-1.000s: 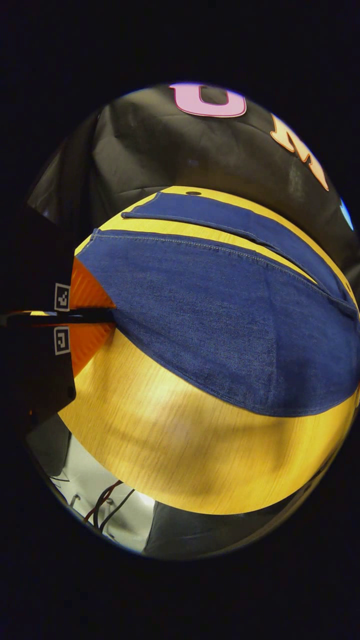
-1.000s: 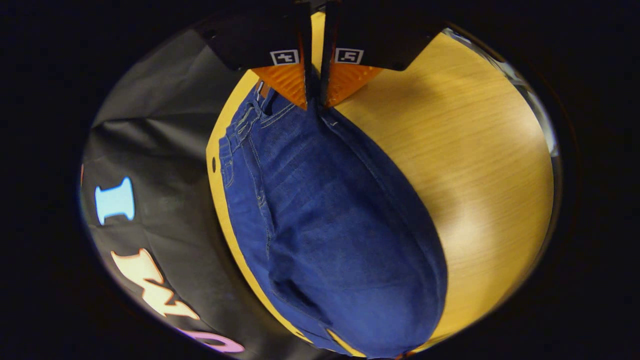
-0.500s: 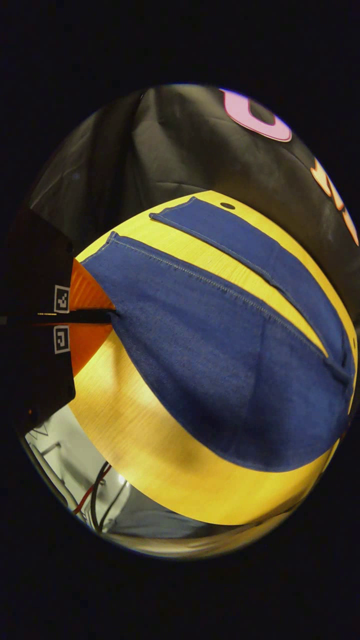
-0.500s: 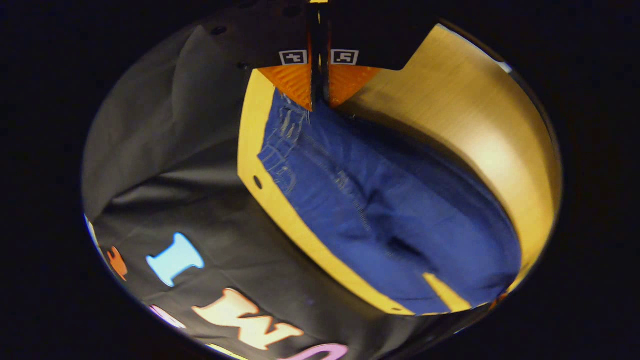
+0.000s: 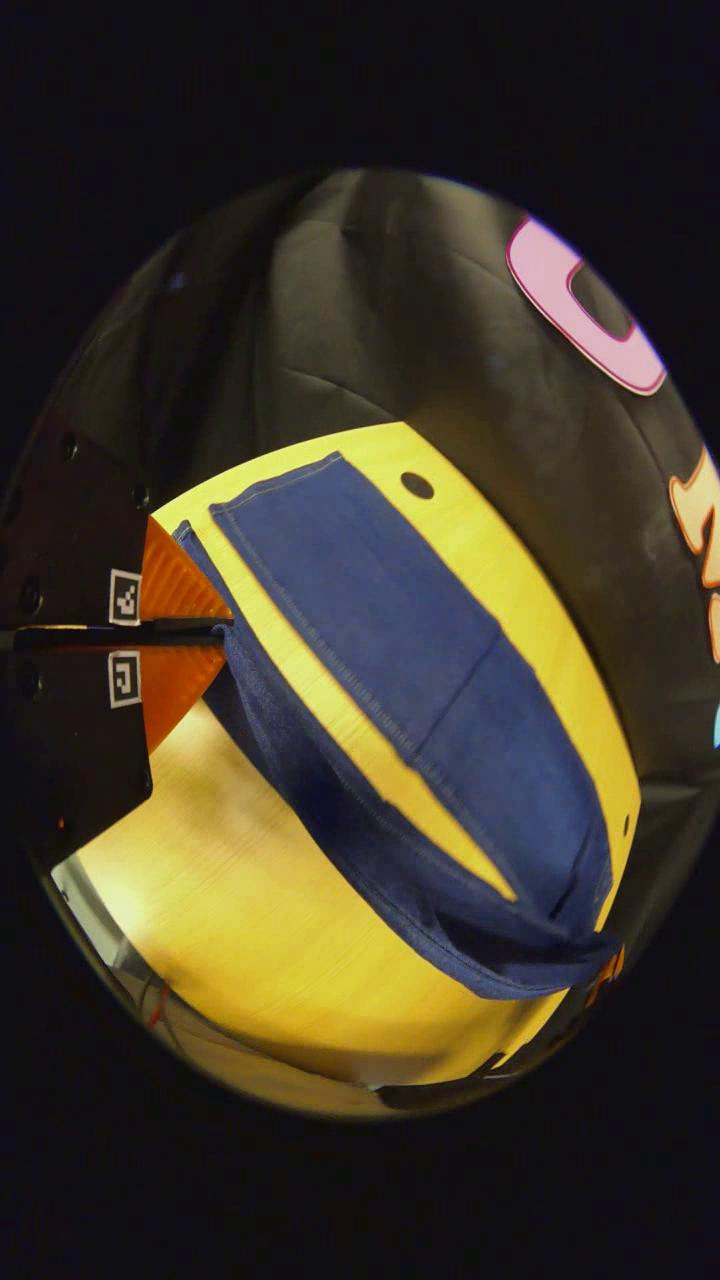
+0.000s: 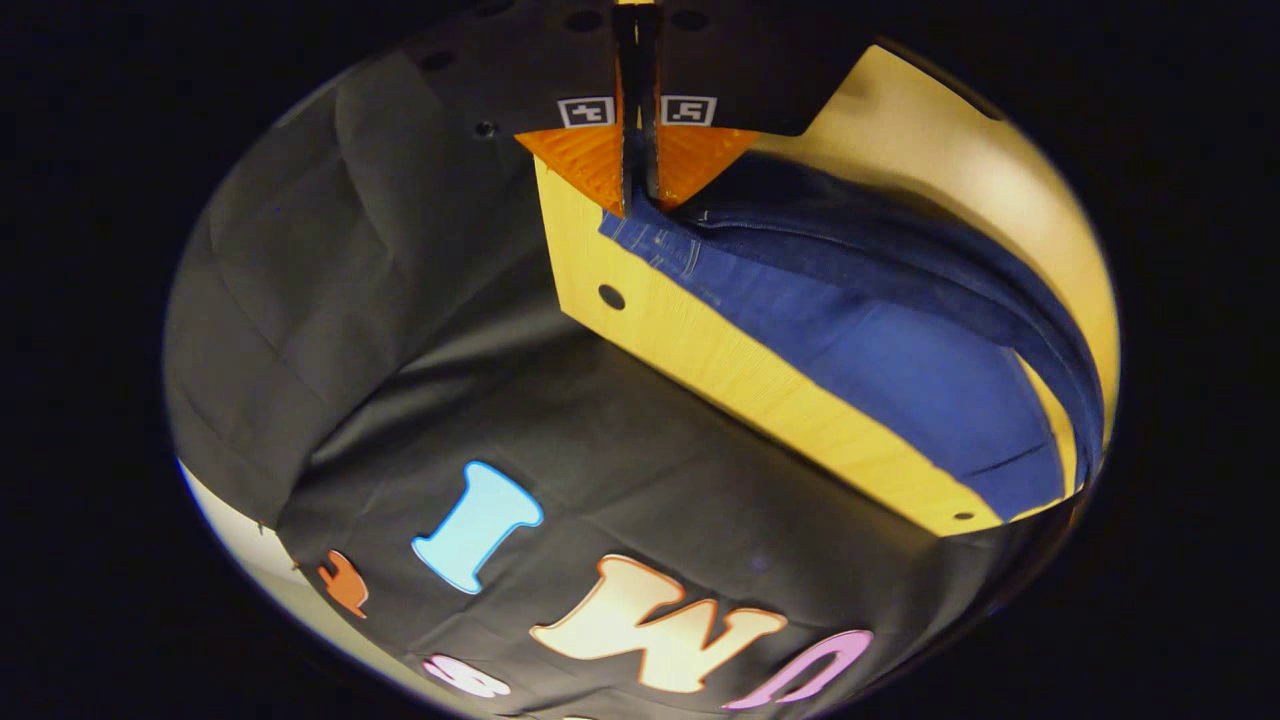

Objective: Grasp the waist and the cuffs of the jeans and fold them to make the two legs overlap; first hold the waist and fold one-third of the jeans toward the cuffs, then hold the cuffs and fold the remaining one-third in the same direction to finish folding.

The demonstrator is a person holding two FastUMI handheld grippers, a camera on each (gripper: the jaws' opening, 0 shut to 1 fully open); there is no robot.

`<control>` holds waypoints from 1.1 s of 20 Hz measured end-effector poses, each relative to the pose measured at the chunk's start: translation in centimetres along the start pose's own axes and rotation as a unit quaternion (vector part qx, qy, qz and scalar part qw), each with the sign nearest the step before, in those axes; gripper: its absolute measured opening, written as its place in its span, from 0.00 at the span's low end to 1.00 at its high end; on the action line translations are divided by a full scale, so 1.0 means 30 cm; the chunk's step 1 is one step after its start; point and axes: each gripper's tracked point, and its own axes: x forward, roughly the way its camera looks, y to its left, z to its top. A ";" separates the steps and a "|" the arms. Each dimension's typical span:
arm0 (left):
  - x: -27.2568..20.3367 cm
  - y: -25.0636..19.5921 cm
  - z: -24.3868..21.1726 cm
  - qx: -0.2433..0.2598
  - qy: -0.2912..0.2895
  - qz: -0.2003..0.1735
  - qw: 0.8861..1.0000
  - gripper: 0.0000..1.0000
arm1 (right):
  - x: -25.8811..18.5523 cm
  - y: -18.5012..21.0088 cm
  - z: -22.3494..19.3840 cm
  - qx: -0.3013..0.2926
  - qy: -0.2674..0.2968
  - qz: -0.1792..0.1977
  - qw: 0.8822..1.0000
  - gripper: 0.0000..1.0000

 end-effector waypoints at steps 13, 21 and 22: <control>0.377 0.207 0.234 -0.059 -0.017 0.003 0.998 0.00 | 0.408 0.099 0.086 0.046 0.029 -0.005 0.999 0.02; 0.387 0.167 0.354 -0.072 -0.073 0.033 0.994 1.00 | 0.491 0.129 -0.008 0.118 0.071 -0.007 0.991 0.68; 0.369 0.169 0.388 -0.083 -0.095 0.044 0.991 0.95 | 0.473 0.111 0.000 0.131 0.063 -0.015 0.989 0.84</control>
